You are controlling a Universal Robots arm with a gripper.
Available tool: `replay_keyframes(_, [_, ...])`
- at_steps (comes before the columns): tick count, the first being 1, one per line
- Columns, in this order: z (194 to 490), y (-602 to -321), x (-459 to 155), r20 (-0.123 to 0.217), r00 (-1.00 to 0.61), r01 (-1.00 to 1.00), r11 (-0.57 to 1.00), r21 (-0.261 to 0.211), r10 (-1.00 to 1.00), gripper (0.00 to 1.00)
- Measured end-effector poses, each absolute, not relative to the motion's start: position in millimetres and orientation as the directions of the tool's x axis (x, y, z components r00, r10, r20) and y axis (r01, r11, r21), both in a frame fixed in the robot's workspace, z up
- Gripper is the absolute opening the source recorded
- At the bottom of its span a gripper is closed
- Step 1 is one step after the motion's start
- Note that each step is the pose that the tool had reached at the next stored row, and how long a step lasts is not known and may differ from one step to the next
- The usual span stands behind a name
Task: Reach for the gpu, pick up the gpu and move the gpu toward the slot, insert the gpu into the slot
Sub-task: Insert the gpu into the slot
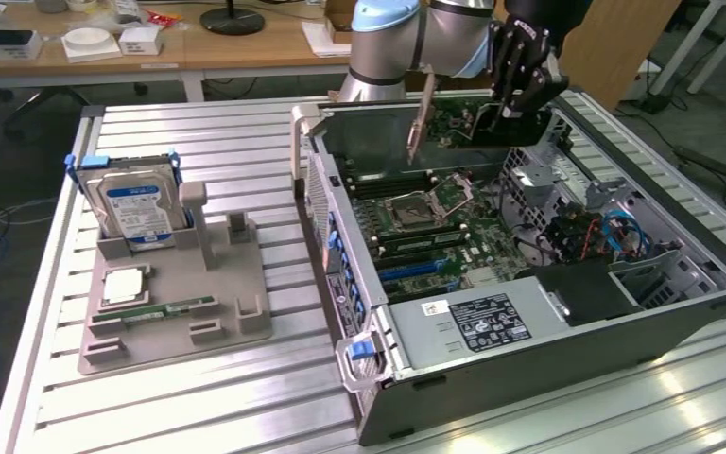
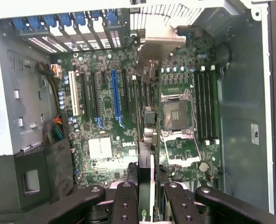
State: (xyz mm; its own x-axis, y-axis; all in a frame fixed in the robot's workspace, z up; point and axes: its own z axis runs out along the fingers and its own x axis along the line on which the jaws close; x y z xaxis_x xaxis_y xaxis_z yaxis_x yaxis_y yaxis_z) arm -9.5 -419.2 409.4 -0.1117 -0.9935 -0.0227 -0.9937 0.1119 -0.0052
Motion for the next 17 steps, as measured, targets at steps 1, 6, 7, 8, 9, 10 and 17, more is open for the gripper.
replay_keyframes(1, [408.3, -419.2, -9.5, -0.023, -0.105, -0.994, 0.105, -0.006, -0.994, 0.26])
replay_keyframes(6, [403.4, -419.1, -10.4, -0.023, -0.054, -0.999, 0.054, -0.006, -0.998, 0.26])
replay_keyframes(7, [402.6, -419.1, -10.5, -0.023, -0.053, -0.999, 0.053, -0.006, -0.998, 0.26])
replay_keyframes(8, [401.3, -419.2, -10.5, -0.023, -0.052, -0.999, 0.052, -0.006, -0.998, 0.26])
replay_keyframes(9, [399.5, -419.2, -10.5, -0.023, -0.051, -0.999, 0.052, -0.006, -0.998, 0.26])
replay_keyframes(10, [397.9, -419.2, -10.5, -0.023, -0.051, -0.999, 0.051, -0.006, -0.998, 0.26])
replay_keyframes(17, [389.0, -421.1, -12.2, -0.023, -0.048, -0.999, 0.048, -0.006, -0.999, 0.26])
